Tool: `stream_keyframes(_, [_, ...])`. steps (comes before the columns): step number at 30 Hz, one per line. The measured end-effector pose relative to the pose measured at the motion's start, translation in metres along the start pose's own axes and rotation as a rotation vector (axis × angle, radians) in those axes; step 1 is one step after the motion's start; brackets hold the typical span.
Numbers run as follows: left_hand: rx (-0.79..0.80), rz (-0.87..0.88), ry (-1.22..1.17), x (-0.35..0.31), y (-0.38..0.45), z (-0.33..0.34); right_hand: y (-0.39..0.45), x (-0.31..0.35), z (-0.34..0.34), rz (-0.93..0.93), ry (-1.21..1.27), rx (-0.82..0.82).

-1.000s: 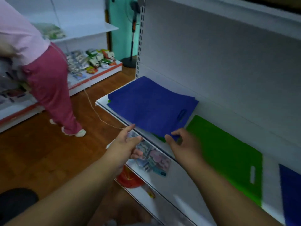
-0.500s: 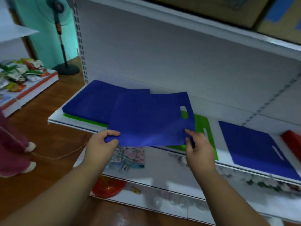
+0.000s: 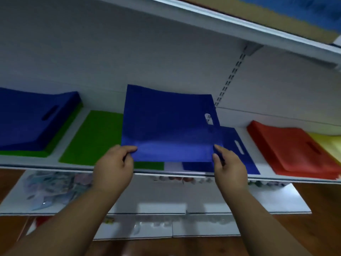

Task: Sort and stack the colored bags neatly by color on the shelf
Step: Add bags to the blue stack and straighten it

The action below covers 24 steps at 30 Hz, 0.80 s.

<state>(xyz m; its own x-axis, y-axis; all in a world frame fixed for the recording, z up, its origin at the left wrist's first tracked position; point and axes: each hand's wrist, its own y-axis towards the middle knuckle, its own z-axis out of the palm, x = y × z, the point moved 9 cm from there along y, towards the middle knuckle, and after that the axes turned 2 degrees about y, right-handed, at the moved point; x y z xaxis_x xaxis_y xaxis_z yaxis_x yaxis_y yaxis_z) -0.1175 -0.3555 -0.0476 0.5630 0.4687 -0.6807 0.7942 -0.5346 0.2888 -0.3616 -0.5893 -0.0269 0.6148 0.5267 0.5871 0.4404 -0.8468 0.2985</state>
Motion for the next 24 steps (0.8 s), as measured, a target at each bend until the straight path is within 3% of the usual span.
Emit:
stream_keyframes(5, [0.141, 0.084, 0.201, -0.080, 0.001, 0.087, 0.045, -0.091, -0.041, 0.055, -0.097, 0.059])
stream_keyframes(11, [0.258, 0.172, 0.382, -0.133, -0.003, 0.159, 0.076, -0.165, -0.047, 0.143, -0.254, 0.285])
stream_keyframes(17, [0.329, 0.201, 0.622, -0.142, -0.007, 0.190, 0.085, -0.188, -0.043, 0.138, -0.337, 0.381])
stream_keyframes(24, [0.263, 0.228, 0.631, -0.141, -0.008, 0.200, 0.081, -0.185, -0.046, 0.065, -0.471, 0.341])
